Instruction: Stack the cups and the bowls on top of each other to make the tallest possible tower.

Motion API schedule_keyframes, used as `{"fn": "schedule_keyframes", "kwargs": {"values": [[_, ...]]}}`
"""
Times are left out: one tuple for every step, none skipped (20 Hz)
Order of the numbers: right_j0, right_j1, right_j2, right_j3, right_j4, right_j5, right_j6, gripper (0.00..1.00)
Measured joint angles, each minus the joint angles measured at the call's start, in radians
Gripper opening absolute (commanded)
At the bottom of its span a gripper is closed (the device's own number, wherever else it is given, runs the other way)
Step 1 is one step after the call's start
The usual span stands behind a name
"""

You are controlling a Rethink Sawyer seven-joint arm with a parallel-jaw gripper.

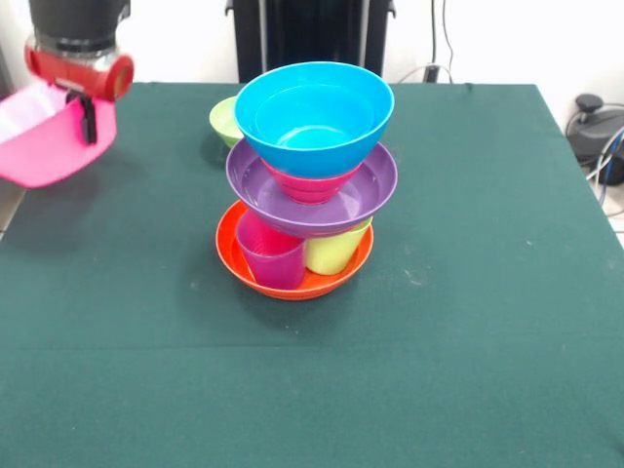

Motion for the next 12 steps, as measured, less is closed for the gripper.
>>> {"fn": "schedule_keyframes", "kwargs": {"values": [[0.007,-0.016,0.000,0.005,0.012,0.021,0.000,0.00],[0.018,-0.040,0.000,0.011,0.028,0.051,0.000,0.00],[0.033,-0.068,0.000,0.015,0.043,0.080,0.000,0.00],[0.046,-0.091,0.000,0.015,0.055,0.104,0.000,0.00],[0.055,-0.105,0.000,0.015,0.062,0.116,0.000,0.00],[0.063,-0.118,0.000,0.015,0.068,0.128,0.000,0.00],[0.086,-0.155,0.000,0.016,0.087,0.157,0.000,0.00],[0.093,-0.166,0.000,0.016,0.093,0.165,0.000,0.00],[0.102,-0.181,0.000,0.016,0.100,0.176,0.000,0.00],[0.108,-0.191,0.000,0.016,0.106,0.184,0.000,0.00],[0.130,-0.223,0.000,0.015,0.122,0.211,0.000,0.00],[0.136,-0.232,0.000,0.014,0.128,0.220,0.000,0.00]]}}
